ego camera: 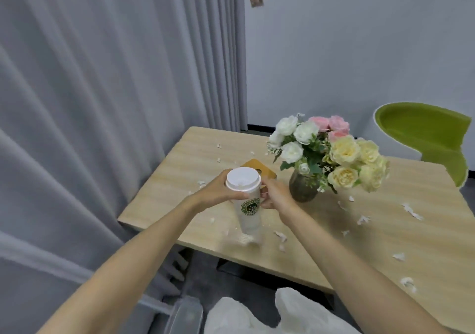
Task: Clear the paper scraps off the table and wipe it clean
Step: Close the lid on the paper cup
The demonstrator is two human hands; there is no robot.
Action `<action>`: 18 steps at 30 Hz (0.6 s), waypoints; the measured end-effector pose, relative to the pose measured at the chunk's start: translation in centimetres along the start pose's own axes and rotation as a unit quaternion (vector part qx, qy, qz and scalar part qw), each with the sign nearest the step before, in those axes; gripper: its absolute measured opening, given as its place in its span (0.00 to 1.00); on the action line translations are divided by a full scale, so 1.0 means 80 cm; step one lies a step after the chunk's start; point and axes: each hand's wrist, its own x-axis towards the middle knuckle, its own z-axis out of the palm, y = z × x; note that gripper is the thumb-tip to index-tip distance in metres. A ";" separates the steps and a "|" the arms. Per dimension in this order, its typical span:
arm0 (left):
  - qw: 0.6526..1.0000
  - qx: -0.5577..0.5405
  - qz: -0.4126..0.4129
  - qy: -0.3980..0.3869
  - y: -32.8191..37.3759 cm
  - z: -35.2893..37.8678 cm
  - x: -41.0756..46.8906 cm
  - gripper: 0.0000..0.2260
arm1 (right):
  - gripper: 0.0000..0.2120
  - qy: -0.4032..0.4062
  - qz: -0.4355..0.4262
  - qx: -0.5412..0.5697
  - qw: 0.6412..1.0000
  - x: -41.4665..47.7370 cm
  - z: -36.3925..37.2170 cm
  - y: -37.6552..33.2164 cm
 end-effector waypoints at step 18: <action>0.955 -0.064 -0.048 0.286 -0.097 -0.180 0.066 0.42 | 0.17 -0.167 -0.050 -0.149 0.973 0.138 0.178 -0.062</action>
